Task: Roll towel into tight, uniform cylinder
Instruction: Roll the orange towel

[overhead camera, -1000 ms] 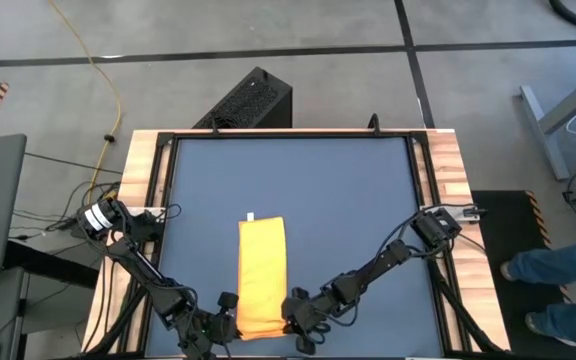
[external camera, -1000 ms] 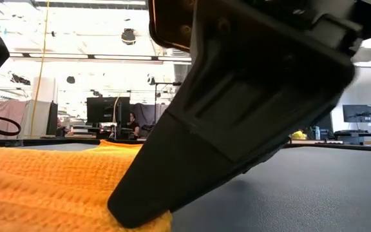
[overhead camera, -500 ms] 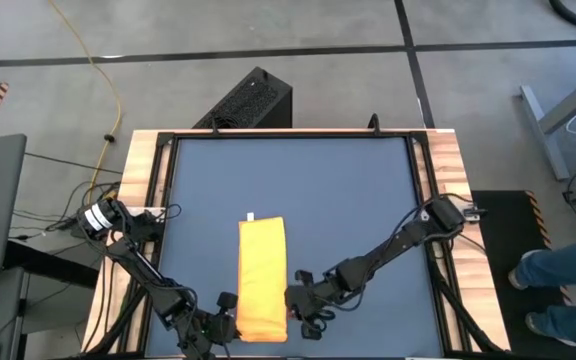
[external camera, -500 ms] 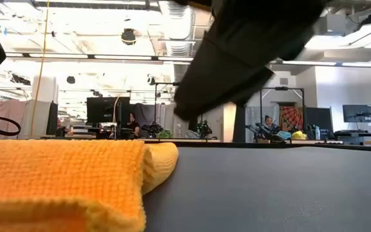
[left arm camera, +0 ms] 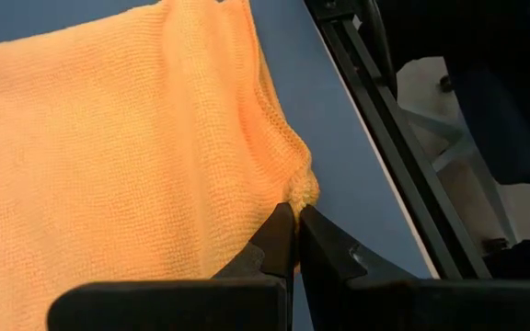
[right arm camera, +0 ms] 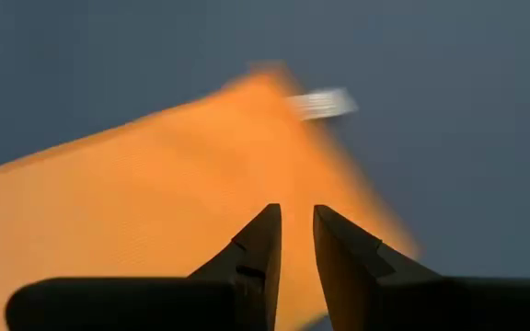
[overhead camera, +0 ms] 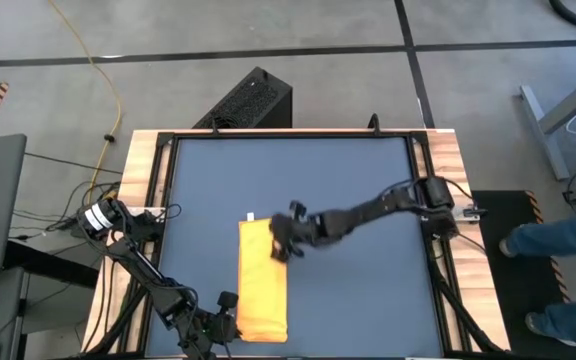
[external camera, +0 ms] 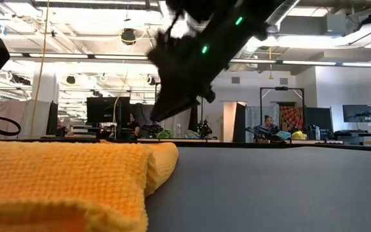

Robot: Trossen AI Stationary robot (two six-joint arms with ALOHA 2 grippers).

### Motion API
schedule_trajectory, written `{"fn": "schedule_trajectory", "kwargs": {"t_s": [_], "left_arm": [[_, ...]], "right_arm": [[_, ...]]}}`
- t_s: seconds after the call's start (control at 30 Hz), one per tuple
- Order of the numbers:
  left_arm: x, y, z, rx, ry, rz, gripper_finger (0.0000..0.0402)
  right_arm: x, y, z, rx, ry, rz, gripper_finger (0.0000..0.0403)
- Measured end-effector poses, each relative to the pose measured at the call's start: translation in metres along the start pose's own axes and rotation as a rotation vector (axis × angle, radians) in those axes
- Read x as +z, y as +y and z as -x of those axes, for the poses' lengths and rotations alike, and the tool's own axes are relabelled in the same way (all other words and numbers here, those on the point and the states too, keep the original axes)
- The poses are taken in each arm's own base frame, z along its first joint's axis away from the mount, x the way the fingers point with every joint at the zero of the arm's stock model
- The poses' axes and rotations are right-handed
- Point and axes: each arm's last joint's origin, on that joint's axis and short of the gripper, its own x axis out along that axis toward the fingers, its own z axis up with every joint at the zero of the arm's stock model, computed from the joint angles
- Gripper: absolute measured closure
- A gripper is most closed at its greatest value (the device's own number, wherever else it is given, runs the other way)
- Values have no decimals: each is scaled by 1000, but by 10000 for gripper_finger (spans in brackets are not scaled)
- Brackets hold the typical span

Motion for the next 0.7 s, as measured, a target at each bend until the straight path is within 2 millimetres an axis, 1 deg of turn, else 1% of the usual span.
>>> {"fn": "schedule_trajectory", "kwargs": {"t_s": [0.07, 0.13, 0.23, 0.33, 0.4, 0.47, 0.6, 0.7], "left_arm": [[0, 0, 0, 0, 0, -6, 401], [0, 0, 0, 0, 0, -25, 401], [0, 0, 0, 0, 1, -45, 401], [-1, 0, 0, -3, 8, -59, 401], [-1, 0, 0, -7, 12, -63, 401], [-1, 0, 0, -5, 19, -65, 401], [-3, 1, 0, 3, 37, -68, 401], [-4, 2, 0, 7, 44, -70, 401]], "right_arm": [[6, -21, -7, -45, 11, -38, 310], [8, -38, -12, -78, 36, -81, 310], [9, -58, -18, -56, 109, -168, 301], [11, -73, -22, -15, 147, -229, 276], [13, -78, -23, -2, 152, -251, 252], [12, -79, -23, 18, 164, -257, 227], [9, -73, -22, 43, 184, -246, 181], [5, -69, -22, 62, 205, -246, 159]]}}
